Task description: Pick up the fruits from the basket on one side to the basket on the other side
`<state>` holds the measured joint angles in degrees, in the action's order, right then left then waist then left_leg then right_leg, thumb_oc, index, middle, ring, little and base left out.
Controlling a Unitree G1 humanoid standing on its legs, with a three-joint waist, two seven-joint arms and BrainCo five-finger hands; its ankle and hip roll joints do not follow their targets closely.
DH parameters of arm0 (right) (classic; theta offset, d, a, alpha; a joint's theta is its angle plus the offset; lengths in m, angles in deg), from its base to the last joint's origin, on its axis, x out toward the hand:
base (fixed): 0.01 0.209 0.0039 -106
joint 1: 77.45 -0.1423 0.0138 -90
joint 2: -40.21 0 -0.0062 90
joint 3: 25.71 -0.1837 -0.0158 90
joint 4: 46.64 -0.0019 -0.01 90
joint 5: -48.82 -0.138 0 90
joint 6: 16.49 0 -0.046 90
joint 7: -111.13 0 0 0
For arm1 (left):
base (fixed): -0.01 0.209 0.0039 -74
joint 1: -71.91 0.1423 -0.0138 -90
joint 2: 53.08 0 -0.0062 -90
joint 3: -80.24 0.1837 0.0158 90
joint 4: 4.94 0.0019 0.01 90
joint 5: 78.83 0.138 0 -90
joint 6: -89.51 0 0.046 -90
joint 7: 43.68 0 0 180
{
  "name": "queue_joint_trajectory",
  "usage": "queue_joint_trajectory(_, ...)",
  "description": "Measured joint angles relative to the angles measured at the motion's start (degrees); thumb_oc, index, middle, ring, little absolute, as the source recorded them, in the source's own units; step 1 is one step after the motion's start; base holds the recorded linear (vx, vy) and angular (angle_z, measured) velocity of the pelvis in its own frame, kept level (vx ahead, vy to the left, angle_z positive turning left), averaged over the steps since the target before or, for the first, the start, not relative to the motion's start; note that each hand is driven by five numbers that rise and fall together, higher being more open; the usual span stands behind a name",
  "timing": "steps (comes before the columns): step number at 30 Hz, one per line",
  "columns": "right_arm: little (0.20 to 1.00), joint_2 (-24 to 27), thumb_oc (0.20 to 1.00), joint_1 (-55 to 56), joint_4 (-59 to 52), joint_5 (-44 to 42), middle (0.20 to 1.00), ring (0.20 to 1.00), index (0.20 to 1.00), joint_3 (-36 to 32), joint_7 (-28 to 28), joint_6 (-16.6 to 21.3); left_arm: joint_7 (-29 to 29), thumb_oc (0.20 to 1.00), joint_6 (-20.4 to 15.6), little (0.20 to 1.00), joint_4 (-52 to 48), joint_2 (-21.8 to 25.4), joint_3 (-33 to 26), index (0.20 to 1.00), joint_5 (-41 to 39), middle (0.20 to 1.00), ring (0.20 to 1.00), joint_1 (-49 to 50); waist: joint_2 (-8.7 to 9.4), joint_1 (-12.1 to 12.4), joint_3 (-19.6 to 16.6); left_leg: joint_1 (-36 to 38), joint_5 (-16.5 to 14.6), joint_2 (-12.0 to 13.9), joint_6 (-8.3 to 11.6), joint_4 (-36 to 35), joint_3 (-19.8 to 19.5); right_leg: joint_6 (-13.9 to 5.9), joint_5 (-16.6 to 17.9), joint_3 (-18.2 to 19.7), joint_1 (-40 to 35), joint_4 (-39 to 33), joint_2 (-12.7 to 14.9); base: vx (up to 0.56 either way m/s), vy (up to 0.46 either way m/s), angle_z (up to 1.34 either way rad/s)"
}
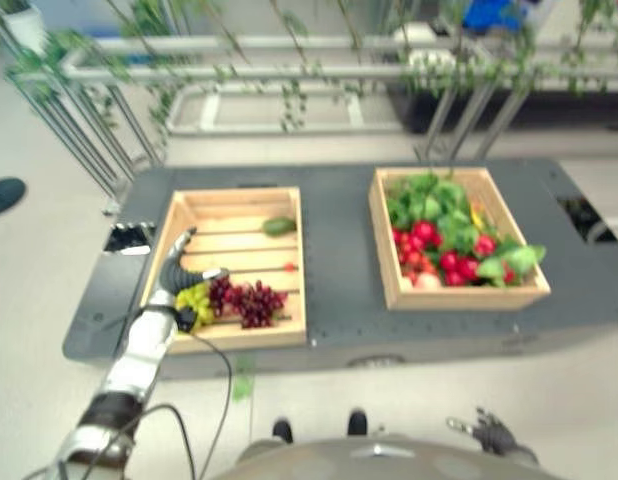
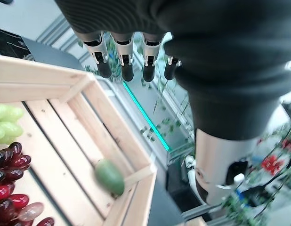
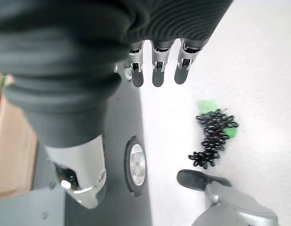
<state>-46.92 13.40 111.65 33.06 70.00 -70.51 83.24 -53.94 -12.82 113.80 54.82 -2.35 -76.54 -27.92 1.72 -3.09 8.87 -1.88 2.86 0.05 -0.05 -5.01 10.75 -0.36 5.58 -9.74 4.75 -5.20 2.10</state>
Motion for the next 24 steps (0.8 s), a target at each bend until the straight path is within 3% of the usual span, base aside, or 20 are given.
queue_joint_trajectory(6,1.000,0.3,1.000,-5.9,-3.4,-0.4,1.000,1.000,1.000,2.2,-0.1,0.4,-1.8,1.000,0.7,1.000,7.4,3.1,7.3,1.000,1.6,1.000,1.000,-11.4,0.18,-2.3,7.4,-6.1,1.0,0.0,-0.20,1.0,1.8,-0.06,1.5,1.7,7.1,1.0,0.1,-0.09,-0.003,-0.19)
queue_joint_trajectory(12,1.000,1.2,1.000,-8.1,-6.4,-1.8,1.000,1.000,1.000,4.3,-0.5,1.6,-3.3,1.000,0.9,1.000,13.0,3.5,10.3,1.000,2.5,1.000,1.000,-18.6,0.61,-3.8,11.4,-9.2,0.9,0.5,0.17,1.6,2.0,0.72,2.1,2.6,10.5,1.4,-0.5,-0.03,-0.018,-0.10)
queue_joint_trajectory(17,1.000,2.6,1.000,-10.4,-8.0,-3.0,1.000,1.000,1.000,5.5,-1.5,2.6,-3.7,1.000,1.8,1.000,16.3,5.4,17.8,1.000,6.5,1.000,1.000,-25.8,0.72,-4.0,14.0,-10.1,0.7,0.6,0.39,1.6,1.9,0.73,2.1,2.7,11.5,1.4,-0.7,0.00,-0.007,-0.06)
queue_joint_trajectory(24,1.000,2.6,1.000,-12.2,-11.8,-4.6,1.000,1.000,1.000,6.4,-1.7,3.7,-3.9,1.000,2.0,1.000,20.0,6.4,18.6,1.000,8.3,1.000,1.000,-28.8,0.87,-4.6,14.8,-11.7,0.7,0.6,0.46,1.7,1.8,0.82,2.1,2.7,13.2,1.4,-0.7,0.00,-0.003,-0.01)
